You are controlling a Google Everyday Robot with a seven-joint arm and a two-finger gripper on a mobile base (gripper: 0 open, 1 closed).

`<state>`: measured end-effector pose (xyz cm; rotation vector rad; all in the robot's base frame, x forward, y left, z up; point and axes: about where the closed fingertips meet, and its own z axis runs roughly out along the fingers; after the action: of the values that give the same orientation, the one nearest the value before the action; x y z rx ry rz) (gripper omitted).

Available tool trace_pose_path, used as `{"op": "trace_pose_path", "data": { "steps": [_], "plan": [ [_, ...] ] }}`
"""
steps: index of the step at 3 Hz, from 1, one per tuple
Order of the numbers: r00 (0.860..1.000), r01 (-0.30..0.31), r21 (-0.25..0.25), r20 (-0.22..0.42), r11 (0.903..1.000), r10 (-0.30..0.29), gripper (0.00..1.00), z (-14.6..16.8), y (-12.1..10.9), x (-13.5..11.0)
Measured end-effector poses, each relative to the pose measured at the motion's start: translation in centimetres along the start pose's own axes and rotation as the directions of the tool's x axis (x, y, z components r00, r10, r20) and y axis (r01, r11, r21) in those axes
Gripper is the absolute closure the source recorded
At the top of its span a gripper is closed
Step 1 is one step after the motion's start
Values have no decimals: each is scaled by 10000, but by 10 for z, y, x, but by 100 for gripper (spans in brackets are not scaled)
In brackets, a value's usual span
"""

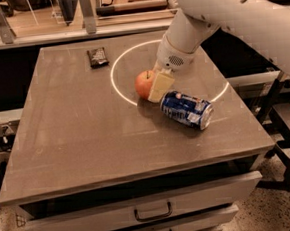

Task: Move apple near pepsi can

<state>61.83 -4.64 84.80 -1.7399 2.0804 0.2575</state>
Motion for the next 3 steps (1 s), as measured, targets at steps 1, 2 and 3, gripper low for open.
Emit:
{"op": "trace_pose_path", "data": {
  "steps": [1,2,3],
  "plan": [
    [9988,-463,32,127,9989,463,20,5,3,-2],
    [9941,-1066,181,242,9941,1062,0,6,8,-3],
    [9880,-1537,512,221,9868,1528,0,-5,14,-4]
  ]
}}
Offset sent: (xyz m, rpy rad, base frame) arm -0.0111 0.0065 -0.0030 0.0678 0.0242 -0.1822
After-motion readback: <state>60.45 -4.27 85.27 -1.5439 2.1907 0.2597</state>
